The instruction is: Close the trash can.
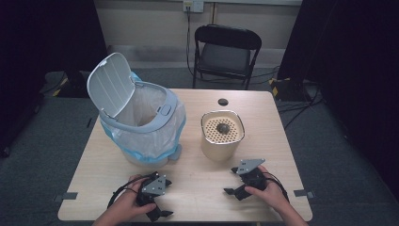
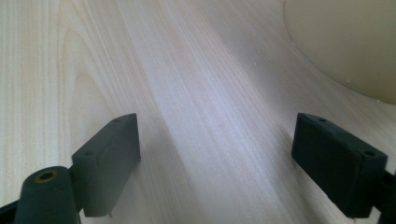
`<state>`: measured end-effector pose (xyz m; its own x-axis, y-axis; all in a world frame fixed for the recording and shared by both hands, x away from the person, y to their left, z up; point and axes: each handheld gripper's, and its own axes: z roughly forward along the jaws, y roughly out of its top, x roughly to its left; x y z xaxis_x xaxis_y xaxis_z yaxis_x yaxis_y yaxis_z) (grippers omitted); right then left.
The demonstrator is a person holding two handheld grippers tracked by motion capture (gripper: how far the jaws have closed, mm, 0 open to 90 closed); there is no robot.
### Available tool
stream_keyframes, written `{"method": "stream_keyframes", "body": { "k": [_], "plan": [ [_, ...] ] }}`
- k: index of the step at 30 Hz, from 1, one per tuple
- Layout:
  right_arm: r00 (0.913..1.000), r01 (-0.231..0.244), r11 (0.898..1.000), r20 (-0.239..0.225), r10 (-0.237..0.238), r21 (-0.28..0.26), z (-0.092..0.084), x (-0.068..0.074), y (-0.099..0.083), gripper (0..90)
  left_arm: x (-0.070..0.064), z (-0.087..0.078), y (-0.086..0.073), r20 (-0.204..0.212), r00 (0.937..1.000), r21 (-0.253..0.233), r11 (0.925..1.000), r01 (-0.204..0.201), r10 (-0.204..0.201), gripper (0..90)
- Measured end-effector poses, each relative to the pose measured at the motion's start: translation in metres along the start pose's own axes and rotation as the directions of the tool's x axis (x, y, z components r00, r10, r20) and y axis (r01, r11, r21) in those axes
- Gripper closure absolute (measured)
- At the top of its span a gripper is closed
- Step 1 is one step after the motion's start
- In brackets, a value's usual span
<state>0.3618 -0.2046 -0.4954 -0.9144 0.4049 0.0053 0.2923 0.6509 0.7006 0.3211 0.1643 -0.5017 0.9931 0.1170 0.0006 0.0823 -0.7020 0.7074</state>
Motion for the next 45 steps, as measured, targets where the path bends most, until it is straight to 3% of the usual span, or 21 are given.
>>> {"method": "stream_keyframes", "body": {
  "k": [4, 6, 12, 14, 17, 18, 19, 22, 24, 28, 29, 31, 32, 33, 34, 35, 36, 37, 39, 43, 45],
  "plan": [
    [0.9999, 0.002, 1.0, 0.012, -0.002, -0.017, 0.001, 0.002, -0.002, 13.0, 0.0, 0.0, 0.0, -0.001, 1.0, 0.0, 1.0, -0.001, 0.001, 0.0],
    [0.9999, -0.004, 0.999, 0.015, 0.005, -0.037, 0.002, 0.002, -0.004, 12.1, -0.002, 0.001, 0.0, -0.016, 0.9992, -0.013, 0.9992, 0.037, -0.037, 0.0],
    [0.9999, -0.001, 0.999, 0.012, 0.001, -0.042, 0.002, 0.002, -0.005, 11.9, -0.006, 0.0, -0.001, -0.036, 0.9974, -0.019, 0.9979, 0.062, -0.063, 0.0],
    [0.9999, -0.001, 0.999, 0.012, 0.001, -0.042, 0.002, 0.002, -0.005, 11.9, -0.008, -0.002, -0.002, -0.025, 0.9979, -0.015, 0.9981, 0.059, -0.059, 0.0],
    [0.9999, -0.001, 0.999, 0.013, 0.002, -0.042, 0.002, 0.002, -0.005, 11.9, -0.011, -0.004, -0.003, -0.006, 0.996, -0.024, 0.9958, 0.089, -0.089, 0.1],
    [0.9999, -0.002, 0.999, 0.013, 0.003, -0.042, 0.002, 0.002, -0.005, 11.9, -0.01, -0.007, -0.003, -0.006, 0.9976, 0.0, 0.9976, 0.069, -0.069, 1.4],
    [0.9999, -0.003, 0.999, 0.014, 0.004, -0.042, 0.002, 0.002, -0.005, 11.9, -0.012, -0.009, -0.003, -0.001, 0.9953, -0.012, 0.9952, 0.097, -0.097, 4.0],
    [0.9999, -0.004, 0.999, 0.015, 0.005, -0.042, 0.002, 0.002, -0.005, 11.8, -0.014, -0.014, -0.001, 0.019, 0.9915, -0.011, 0.9916, 0.129, -0.129, 20.9],
    [0.9999, -0.004, 0.999, 0.014, 0.005, -0.042, 0.002, 0.002, -0.005, 11.8, -0.015, -0.015, -0.001, 0.006, 0.9882, 0.007, 0.9882, 0.153, -0.153, 14.3],
    [0.9999, -0.004, 0.999, 0.015, 0.005, -0.042, 0.002, 0.002, -0.005, 11.8, -0.016, -0.023, -0.002, -0.004, 0.9858, 0.047, 0.9847, 0.168, -0.168, 16.6],
    [0.9999, -0.005, 0.999, 0.015, 0.005, -0.043, 0.002, 0.002, -0.005, 11.8, -0.019, -0.024, -0.002, -0.005, 0.9798, 0.017, 0.9796, 0.2, -0.2, 16.6],
    [0.9999, -0.005, 0.999, 0.016, 0.006, -0.043, 0.002, 0.003, -0.005, 11.8, -0.021, -0.031, -0.003, 0.001, 0.9775, 0.027, 0.9772, 0.211, -0.211, 16.6],
    [0.9998, -0.005, 0.999, 0.016, 0.006, -0.043, 0.002, 0.003, -0.005, 11.8, -0.022, -0.034, -0.003, 0.003, 0.9722, 0.025, 0.9719, 0.234, -0.234, 16.5],
    [0.9998, -0.006, 0.999, 0.017, 0.006, -0.043, 0.002, 0.003, -0.006, 11.8, -0.021, -0.038, -0.004, -0.002, 0.9714, 0.04, 0.9706, 0.237, -0.237, 16.4],
    [0.9998, -0.006, 0.999, 0.017, 0.007, -0.043, 0.002, 0.003, -0.006, 11.8, -0.022, -0.041, -0.005, -0.004, 0.965, 0.028, 0.9646, 0.262, -0.262, 16.4],
    [0.9998, -0.008, 0.999, 0.016, 0.008, -0.042, 0.001, 0.003, -0.006, 11.8, -0.022, -0.045, -0.006, -0.01, 0.9639, 0.037, 0.9632, 0.266, -0.266, 16.4],
    [0.9998, -0.008, 0.999, 0.017, 0.009, -0.042, 0.001, 0.003, -0.006, 11.8, -0.022, -0.05, -0.008, -0.024, 0.958, 0.054, 0.9565, 0.287, -0.286, 16.7],
    [0.9998, -0.01, 0.999, 0.017, 0.011, -0.041, 0.001, 0.003, -0.006, 11.8, -0.023, -0.052, -0.01, -0.029, 0.9498, 0.039, 0.9491, 0.313, -0.312, 17.2],
    [0.9997, -0.011, 0.999, 0.02, 0.011, -0.041, 0.001, 0.003, -0.006, 11.8, -0.022, -0.06, -0.012, -0.034, 0.9411, 0.067, 0.9388, 0.338, -0.336, 17.2],
    [0.9996, -0.013, 0.999, 0.023, 0.014, -0.042, 0.001, 0.004, -0.006, 11.8, -0.022, -0.077, -0.016, -0.06, 0.9301, 0.06, 0.9287, 0.366, -0.363, 17.2],
    [0.9996, -0.014, 0.999, 0.025, 0.015, -0.043, 0.001, 0.004, -0.006, 11.8, -0.021, -0.087, -0.017, -0.074, 0.9188, 0.052, 0.9186, 0.392, -0.388, 17.2]
  ]
}}
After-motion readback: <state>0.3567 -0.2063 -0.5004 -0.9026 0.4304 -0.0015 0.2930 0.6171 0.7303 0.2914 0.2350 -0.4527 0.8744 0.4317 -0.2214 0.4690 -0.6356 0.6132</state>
